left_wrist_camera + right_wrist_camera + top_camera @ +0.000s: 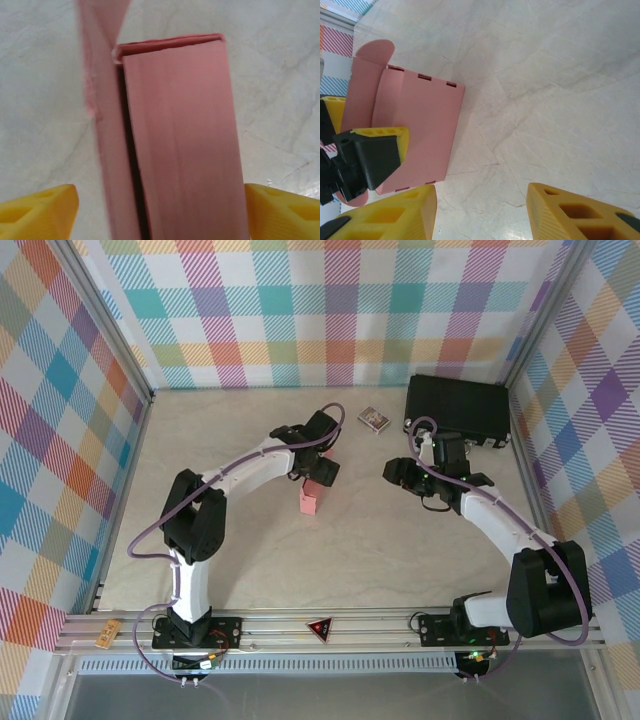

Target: Fold the paper box

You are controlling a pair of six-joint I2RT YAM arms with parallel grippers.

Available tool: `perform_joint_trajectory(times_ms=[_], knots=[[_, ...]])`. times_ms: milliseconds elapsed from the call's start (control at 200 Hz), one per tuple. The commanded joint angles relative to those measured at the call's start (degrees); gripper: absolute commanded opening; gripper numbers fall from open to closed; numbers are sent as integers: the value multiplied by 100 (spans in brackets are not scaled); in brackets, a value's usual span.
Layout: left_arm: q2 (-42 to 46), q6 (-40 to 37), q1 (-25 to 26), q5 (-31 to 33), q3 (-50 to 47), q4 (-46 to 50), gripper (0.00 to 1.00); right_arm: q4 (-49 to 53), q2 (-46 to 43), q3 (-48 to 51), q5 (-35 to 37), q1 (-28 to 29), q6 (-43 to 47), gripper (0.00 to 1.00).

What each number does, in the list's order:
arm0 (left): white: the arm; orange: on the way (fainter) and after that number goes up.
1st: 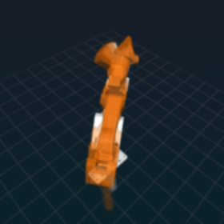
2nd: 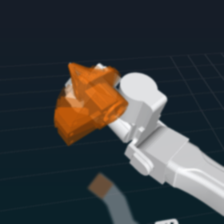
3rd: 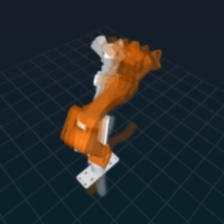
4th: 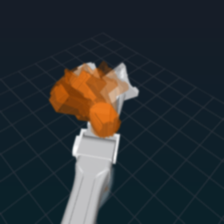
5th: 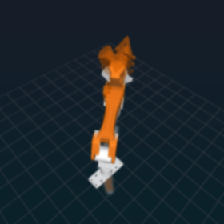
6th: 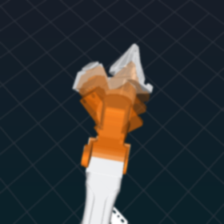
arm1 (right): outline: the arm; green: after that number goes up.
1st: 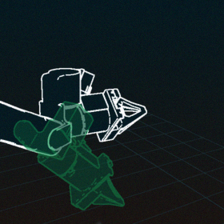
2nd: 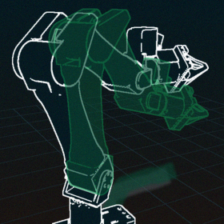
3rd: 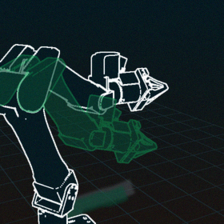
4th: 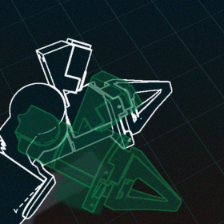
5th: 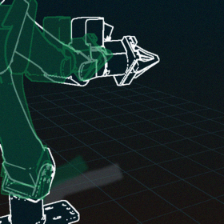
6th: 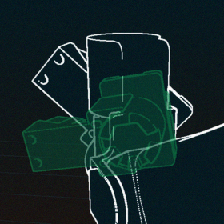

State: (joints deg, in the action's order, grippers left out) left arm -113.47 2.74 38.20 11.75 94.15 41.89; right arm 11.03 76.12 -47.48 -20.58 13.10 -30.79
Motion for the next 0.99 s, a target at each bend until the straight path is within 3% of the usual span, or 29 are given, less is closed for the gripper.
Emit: perform_joint_trajectory(times_ms=[0, 160, 355, 490, 590, 715, 990], knots=[[-124, -226, 65, -103, 294, 391, 77, 52, -123, 64, -43, -38, 90, 51], [-162, -371, 65, -266, 354, 488, 57, 76, -106, 72, -25, -64, 90, 51], [-127, -768, 65, -399, 342, 456, 48, 143, -123, 94, -8, -87, 114, 51], [-165, -1285, 52, -684, 387, 444, 47, 189, -205, 132, 45, -98, 150, 51], [-193, -1778, -26, -1261, 481, 502, 48, 249, -249, 151, 89, -122, 191, 51], [-107, -2693, -80, -2085, 322, 366, 48, 305, -314, 187, 115, -131, 203, 51], [-336, -4721, -159, -2969, 646, 1191, 50, 347, -411, 349, 107, -150, 189, 51]])
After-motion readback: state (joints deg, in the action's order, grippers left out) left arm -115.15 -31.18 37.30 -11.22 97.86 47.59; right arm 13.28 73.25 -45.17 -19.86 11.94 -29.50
